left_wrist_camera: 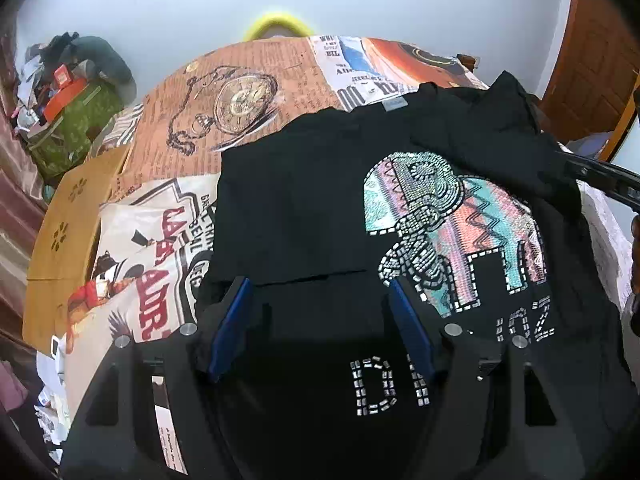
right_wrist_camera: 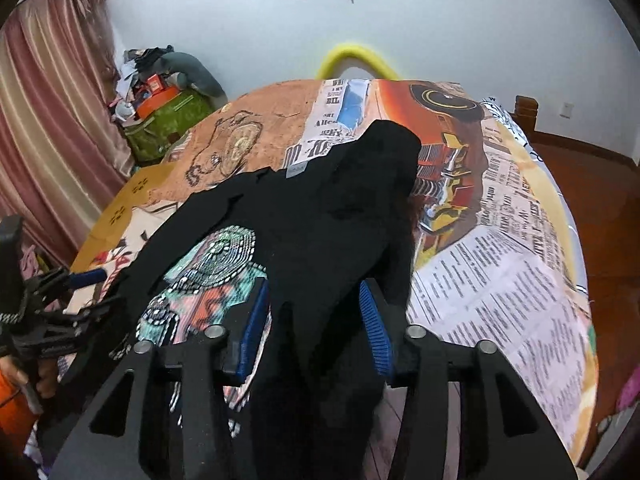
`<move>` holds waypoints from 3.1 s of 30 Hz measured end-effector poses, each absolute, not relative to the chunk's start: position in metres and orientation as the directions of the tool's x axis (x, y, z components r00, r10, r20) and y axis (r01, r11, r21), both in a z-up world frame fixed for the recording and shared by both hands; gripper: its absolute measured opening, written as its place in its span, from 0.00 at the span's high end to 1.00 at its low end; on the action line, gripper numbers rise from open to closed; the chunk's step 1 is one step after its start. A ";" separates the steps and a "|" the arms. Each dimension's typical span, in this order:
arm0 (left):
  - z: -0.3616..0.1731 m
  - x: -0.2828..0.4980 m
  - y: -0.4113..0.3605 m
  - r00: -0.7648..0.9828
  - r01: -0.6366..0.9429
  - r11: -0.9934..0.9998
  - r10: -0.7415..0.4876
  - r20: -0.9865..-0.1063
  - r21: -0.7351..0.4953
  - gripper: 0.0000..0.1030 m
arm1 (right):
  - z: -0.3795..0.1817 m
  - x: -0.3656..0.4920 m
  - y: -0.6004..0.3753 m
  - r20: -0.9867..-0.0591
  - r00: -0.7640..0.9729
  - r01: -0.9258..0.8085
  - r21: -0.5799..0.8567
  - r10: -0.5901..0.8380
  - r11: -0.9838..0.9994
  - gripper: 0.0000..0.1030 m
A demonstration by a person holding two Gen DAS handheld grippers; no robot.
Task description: Fold small clothes
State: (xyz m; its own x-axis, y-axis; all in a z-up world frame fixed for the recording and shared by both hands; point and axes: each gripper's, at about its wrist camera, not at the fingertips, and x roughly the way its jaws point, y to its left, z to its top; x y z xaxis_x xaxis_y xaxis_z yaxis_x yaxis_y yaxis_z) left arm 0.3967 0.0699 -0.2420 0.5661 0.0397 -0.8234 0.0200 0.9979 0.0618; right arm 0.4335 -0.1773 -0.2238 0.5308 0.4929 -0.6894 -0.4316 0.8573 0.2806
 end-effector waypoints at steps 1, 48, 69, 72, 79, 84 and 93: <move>-0.243 0.396 0.071 0.565 0.017 0.998 0.041 -0.824 0.061 0.32 | -0.225 0.435 -0.174 -0.685 0.538 -0.432 0.276 0.492 0.858 0.85; -0.259 0.441 0.117 0.566 -0.103 0.994 0.095 -0.819 0.044 0.32 | -0.230 0.506 -0.198 -0.711 0.590 -0.318 0.230 0.382 0.920 0.94; -0.260 0.439 0.126 0.568 -0.148 0.988 0.125 -0.814 0.048 0.29 | -0.209 0.489 -0.229 -0.719 0.610 -0.322 0.160 0.334 0.933 0.76; -0.261 0.442 0.128 0.563 -0.157 0.987 0.118 -0.818 0.035 0.29 | -0.208 0.464 -0.225 -0.714 0.584 -0.387 0.172 0.386 0.906 0.68; -0.288 0.443 0.140 0.507 -0.189 0.980 0.154 -0.848 0.066 0.25 | -0.243 0.441 -0.205 -0.779 0.482 -0.468 0.158 0.400 0.870 0.66; -0.284 0.433 0.151 0.488 -0.202 0.977 0.167 -0.857 0.075 0.25 | -0.252 0.443 -0.209 -0.788 0.480 -0.440 0.162 0.384 0.883 0.66; -0.255 0.386 0.167 0.499 -0.210 0.977 0.149 -0.854 0.048 0.25 | -0.220 0.410 -0.225 -0.774 0.526 -0.415 0.127 0.352 0.901 0.51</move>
